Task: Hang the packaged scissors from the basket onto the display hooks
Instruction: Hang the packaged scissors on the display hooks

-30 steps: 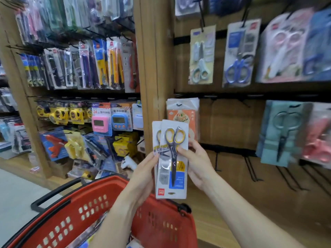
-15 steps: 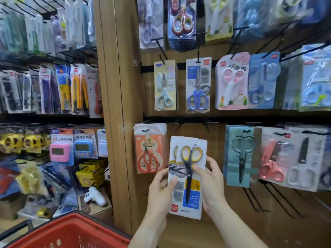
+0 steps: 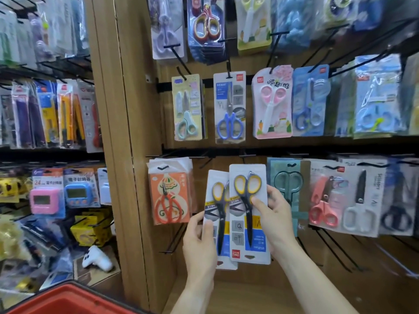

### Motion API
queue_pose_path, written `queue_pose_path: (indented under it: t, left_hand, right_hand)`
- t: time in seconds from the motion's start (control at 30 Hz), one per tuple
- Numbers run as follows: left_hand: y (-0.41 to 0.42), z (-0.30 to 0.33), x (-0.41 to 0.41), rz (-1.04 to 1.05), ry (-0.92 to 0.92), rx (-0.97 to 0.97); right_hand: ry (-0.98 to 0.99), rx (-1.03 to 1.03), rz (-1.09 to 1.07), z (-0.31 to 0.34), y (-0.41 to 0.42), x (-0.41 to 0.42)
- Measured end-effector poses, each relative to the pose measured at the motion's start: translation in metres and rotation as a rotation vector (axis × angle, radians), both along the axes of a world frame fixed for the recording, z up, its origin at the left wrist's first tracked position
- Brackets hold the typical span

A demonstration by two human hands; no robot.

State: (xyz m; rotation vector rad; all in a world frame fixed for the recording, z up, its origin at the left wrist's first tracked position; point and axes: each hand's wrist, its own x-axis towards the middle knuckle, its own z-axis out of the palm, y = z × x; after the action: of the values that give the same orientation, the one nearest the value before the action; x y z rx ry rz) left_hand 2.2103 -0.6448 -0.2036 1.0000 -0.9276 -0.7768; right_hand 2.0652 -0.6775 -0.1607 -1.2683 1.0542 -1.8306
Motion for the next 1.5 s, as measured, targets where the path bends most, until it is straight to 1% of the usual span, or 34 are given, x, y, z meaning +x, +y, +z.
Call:
queue_pose_path:
  t: [0.1, 0.2, 0.47, 0.7, 0.87, 0.97, 1.1, 1.17, 1.23, 1.37, 1.47, 1.5]
  left_hand:
    - [0.0, -0.002, 0.009, 0.108, -0.002, -0.008]
    - [0.0, -0.003, 0.017, 0.144, -0.021, -0.021]
    - [0.013, 0.004, 0.014, 0.066, -0.016, -0.048]
    - [0.016, 0.013, 0.035, 0.111, 0.055, -0.037]
    - [0.017, 0.013, 0.053, 0.117, 0.073, -0.02]
    - [0.02, 0.013, 0.059, 0.09, 0.088, 0.026]
    - [0.022, 0.013, 0.065, 0.044, 0.086, 0.077]
    - [0.025, 0.012, 0.065, 0.009, 0.087, 0.097]
    - [0.026, 0.01, 0.062, -0.046, 0.069, 0.122]
    - [0.028, 0.009, 0.056, -0.161, 0.055, 0.129]
    - [0.034, 0.005, 0.061, -0.222, -0.029, 0.119]
    - [0.036, 0.004, 0.065, -0.217, -0.077, 0.12]
  right_hand:
    - [0.049, -0.012, -0.011, 0.004, -0.001, -0.004]
    - [0.074, -0.02, -0.036, 0.011, -0.003, -0.004]
    - [0.056, 0.051, 0.007, 0.013, 0.003, 0.003]
    - [-0.017, 0.131, 0.119, 0.022, 0.016, -0.003]
    - [-0.037, 0.187, 0.118, 0.024, 0.017, -0.004]
    - [-0.03, 0.208, 0.158, 0.025, 0.019, -0.003]
    - [-0.06, 0.23, 0.314, 0.029, 0.022, 0.006]
    - [-0.071, 0.227, 0.348, 0.026, 0.022, 0.019]
    - [-0.062, 0.21, 0.336, 0.019, 0.021, 0.037]
    - [-0.064, 0.168, 0.228, 0.001, 0.017, 0.066]
    - [-0.07, 0.171, 0.199, -0.009, 0.015, 0.078]
    - [-0.022, 0.17, 0.171, -0.011, 0.014, 0.079]
